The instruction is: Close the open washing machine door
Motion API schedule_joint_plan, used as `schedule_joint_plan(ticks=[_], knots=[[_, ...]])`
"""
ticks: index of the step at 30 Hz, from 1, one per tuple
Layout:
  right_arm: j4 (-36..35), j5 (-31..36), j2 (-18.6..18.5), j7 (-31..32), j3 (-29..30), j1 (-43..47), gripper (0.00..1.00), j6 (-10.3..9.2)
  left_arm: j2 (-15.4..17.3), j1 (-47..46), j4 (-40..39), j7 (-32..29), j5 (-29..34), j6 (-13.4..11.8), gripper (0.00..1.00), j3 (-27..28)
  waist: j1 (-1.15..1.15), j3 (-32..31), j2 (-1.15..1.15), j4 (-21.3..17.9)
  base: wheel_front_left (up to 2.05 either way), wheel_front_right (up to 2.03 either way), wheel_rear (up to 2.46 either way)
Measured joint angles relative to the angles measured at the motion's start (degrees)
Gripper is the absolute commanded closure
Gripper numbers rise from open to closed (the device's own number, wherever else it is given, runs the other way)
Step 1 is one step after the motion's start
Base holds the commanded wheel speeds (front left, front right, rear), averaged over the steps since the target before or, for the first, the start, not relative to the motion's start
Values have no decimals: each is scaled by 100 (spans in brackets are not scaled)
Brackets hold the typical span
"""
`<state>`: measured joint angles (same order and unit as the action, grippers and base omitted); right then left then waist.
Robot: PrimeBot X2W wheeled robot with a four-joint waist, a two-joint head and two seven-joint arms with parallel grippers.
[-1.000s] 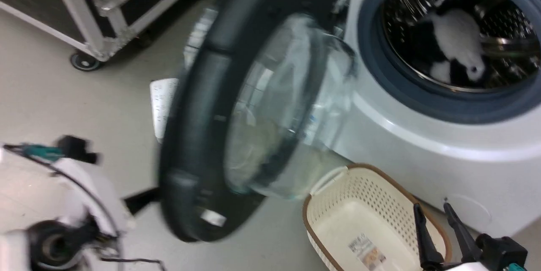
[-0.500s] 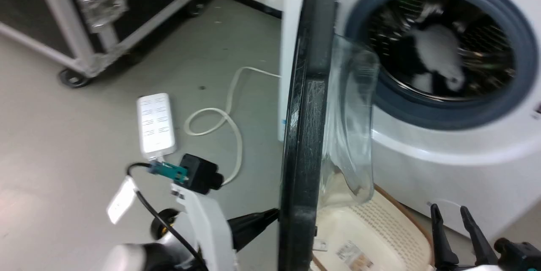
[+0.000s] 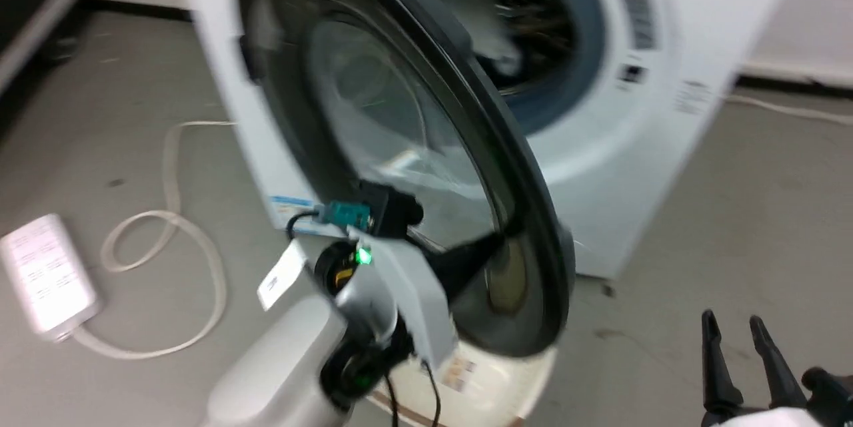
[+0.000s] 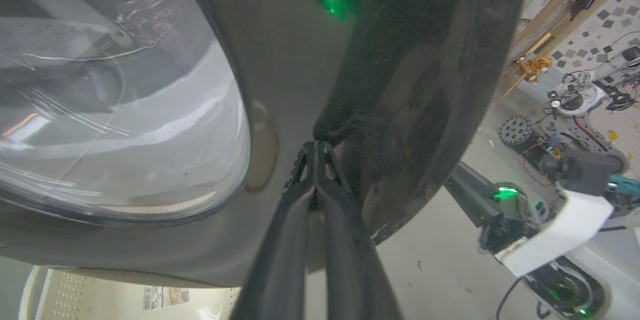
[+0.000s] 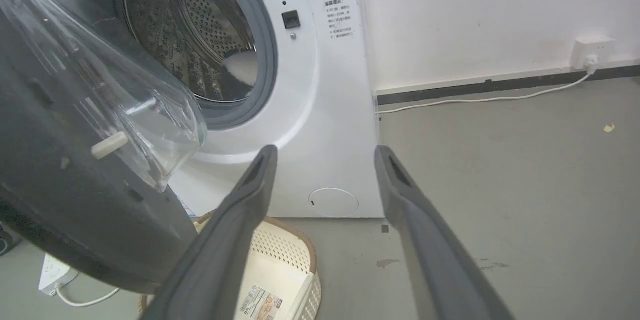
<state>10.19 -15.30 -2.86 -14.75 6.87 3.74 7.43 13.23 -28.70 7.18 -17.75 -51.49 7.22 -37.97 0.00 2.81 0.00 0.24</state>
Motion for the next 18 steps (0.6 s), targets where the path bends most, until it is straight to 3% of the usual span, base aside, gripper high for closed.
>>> schedule_joint_plan(ticks=[11, 14, 18], knots=[[27, -194, 1, 0, -5, -219, 0, 0, -602, -1527, 2449, 1416, 472, -5, 100, -38, 0, 388, 0, -1350, 0, 0, 0], [34, -194, 0, 1, 41, -188, 0, 0, -746, -1762, 2781, 1791, 489, -5, 100, 87, 1, 445, 0, -1499, 0, 0, 0], [40, -191, 1, 1, 82, -126, 0, 0, -712, -1965, 2882, 2531, 636, -133, 100, 292, 1, 381, 0, -1393, 0, 0, 0]])
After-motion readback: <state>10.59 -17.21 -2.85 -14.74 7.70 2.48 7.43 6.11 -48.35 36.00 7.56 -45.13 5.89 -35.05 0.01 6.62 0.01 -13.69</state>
